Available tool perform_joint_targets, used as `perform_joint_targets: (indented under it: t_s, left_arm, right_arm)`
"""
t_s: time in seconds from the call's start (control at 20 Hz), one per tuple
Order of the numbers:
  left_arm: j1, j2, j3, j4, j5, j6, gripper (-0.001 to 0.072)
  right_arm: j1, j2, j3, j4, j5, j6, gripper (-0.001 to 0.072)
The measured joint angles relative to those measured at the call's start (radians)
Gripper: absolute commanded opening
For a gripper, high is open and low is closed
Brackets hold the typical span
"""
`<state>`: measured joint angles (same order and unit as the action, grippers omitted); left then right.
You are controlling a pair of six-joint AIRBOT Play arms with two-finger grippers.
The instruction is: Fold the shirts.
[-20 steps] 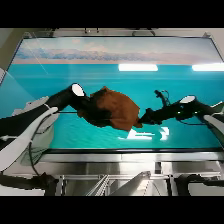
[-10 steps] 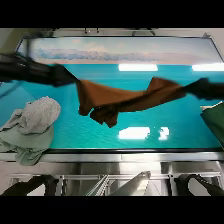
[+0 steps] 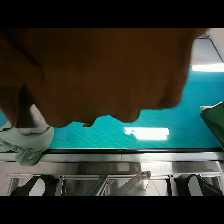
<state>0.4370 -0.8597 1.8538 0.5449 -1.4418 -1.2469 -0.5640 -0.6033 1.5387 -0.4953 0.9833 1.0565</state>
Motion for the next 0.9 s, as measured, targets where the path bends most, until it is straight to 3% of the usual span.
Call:
perform_joint_targets:
  t_s: [0.2, 0.5, 0.55, 0.6, 0.65, 0.7, 0.75, 0.85, 0.9]
  left_arm:
    - [-0.118, -0.144, 0.018, -0.039, -0.039, 0.032, 0.0017]
    - [-0.320, -0.499, -0.175, 0.013, -0.066, 0.090, 0.0015]
    - [-0.334, -0.561, -0.204, 0.019, -0.057, 0.102, 0.0039]
    - [-0.343, -0.630, -0.227, 0.020, -0.041, 0.114, 0.0262]
    - [-0.344, -0.692, -0.235, 0.026, -0.026, 0.122, 0.0312]
    - [-0.338, -0.756, -0.229, 0.031, -0.013, 0.125, 0.0312]
    - [-0.325, -0.815, -0.206, 0.031, -0.003, 0.130, 0.0313]
    - [-0.292, -0.906, -0.141, 0.032, -0.006, 0.127, 0.0329]
    - [-0.268, -0.943, -0.104, 0.041, -0.018, 0.108, 0.0329]
  right_arm:
    - [0.003, -0.118, 0.037, 0.042, 0.022, -0.028, 0.0018]
    - [0.176, -0.573, 0.047, 0.005, 0.166, -0.035, 0.0019]
    - [0.211, -0.655, 0.047, -0.004, 0.172, -0.035, 0.0019]
    - [0.244, -0.739, 0.048, -0.015, 0.170, -0.032, 0.0028]
    - [0.266, -0.806, 0.050, -0.020, 0.157, -0.024, 0.0141]
    - [0.283, -0.871, 0.056, -0.018, 0.140, -0.009, 0.0349]
    - [0.292, -0.921, 0.064, -0.011, 0.132, -0.001, 0.0404]
    - [0.286, -0.991, 0.080, -0.008, 0.146, 0.026, 0.0383]
    - [0.274, -1.010, 0.084, -0.010, 0.180, 0.037, 0.0331]
